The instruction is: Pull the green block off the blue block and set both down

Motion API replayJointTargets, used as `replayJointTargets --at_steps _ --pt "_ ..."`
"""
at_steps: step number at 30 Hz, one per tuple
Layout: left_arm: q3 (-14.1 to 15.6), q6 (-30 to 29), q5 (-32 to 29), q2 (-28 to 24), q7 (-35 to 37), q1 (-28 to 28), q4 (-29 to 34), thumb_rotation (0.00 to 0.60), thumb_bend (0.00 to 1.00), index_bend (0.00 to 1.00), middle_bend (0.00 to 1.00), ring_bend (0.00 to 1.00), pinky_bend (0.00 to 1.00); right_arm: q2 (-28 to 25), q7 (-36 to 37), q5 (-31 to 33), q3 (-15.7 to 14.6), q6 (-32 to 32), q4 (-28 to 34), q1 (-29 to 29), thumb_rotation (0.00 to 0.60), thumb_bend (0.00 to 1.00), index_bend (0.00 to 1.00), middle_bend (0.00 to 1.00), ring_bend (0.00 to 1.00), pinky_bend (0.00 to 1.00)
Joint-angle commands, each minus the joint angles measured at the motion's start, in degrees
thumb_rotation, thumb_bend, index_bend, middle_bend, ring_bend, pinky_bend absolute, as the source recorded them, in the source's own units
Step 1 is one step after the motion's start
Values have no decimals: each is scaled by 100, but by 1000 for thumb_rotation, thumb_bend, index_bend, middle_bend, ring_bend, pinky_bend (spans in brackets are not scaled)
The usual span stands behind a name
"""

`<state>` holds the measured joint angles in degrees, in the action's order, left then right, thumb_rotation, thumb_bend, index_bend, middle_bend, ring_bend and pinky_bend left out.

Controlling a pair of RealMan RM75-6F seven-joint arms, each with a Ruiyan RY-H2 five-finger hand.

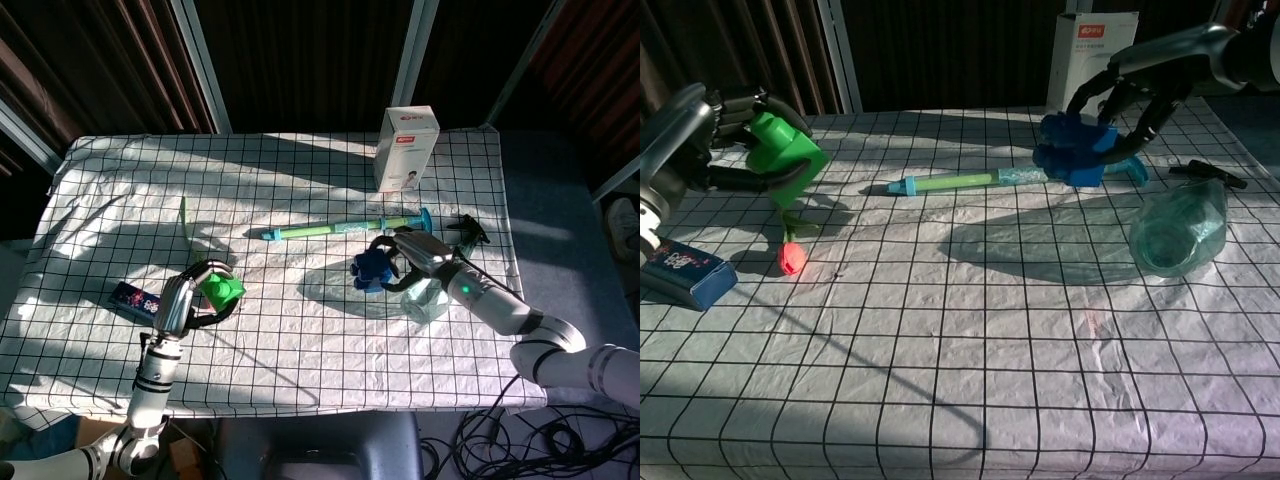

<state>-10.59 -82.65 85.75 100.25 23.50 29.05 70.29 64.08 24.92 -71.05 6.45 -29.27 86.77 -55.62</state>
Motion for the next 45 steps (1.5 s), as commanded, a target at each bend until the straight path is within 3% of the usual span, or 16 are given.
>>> replayJointTargets --at_steps 1,4,7,15,18,22,26,30,34,38,40,45 --pt "247 217 -178 166 350 -215 -635 600 997 636 713 774 859 754 -1608 1289 -273 -444 -545 -29 600 420 771 694 333 92" --pt "346 320 -183 296 457 -261 -977 600 994 633 711 760 842 1015 -2215 1843 -309 -648 -620 -104 600 420 755 694 318 92" --pt "453 472 -172 422 452 -275 -1301 600 965 609 687 681 758 1234 -2698 2292 -320 -821 -659 -188 600 420 718 675 295 92" --pt "591 669 -126 630 621 -324 -1731 600 821 539 606 495 535 1681 -3672 3096 -341 -1161 -709 -357 600 419 499 504 165 84" --pt "670 712 -30 625 619 -309 -1810 600 658 456 483 344 343 1711 -3800 3258 -322 -1072 -683 -398 600 419 317 366 89 30" --pt "755 699 86 610 511 -309 -1903 600 480 247 246 129 207 1658 -3879 3320 -303 -998 -601 -410 600 349 14 146 0 0" --pt "799 866 74 479 546 -307 -1736 600 393 105 92 4 113 1521 -3799 3255 -202 -1002 -433 -350 600 265 0 64 0 0" --pt "853 895 121 294 536 -331 -1458 600 350 66 37 0 94 1263 -3669 3129 -116 -953 -186 -273 600 236 0 49 0 0" --pt "899 529 308 -40 511 -445 -1014 600 343 50 20 0 94 851 -3335 2743 49 -1065 233 -39 600 228 0 21 0 0" --pt "934 -153 516 -787 195 -736 -281 600 344 44 16 0 94 138 -2961 1925 74 -1581 926 521 600 222 0 0 0 0" --pt "996 -311 491 -1321 -75 -922 161 600 346 44 24 0 94 -222 -3003 1523 -61 -2048 1259 868 600 222 0 0 0 0" --pt "1301 -547 7 -2892 -1451 -1634 1405 600 356 18 31 0 61 -982 -3723 504 -797 -4095 1947 2282 600 222 0 0 0 0"
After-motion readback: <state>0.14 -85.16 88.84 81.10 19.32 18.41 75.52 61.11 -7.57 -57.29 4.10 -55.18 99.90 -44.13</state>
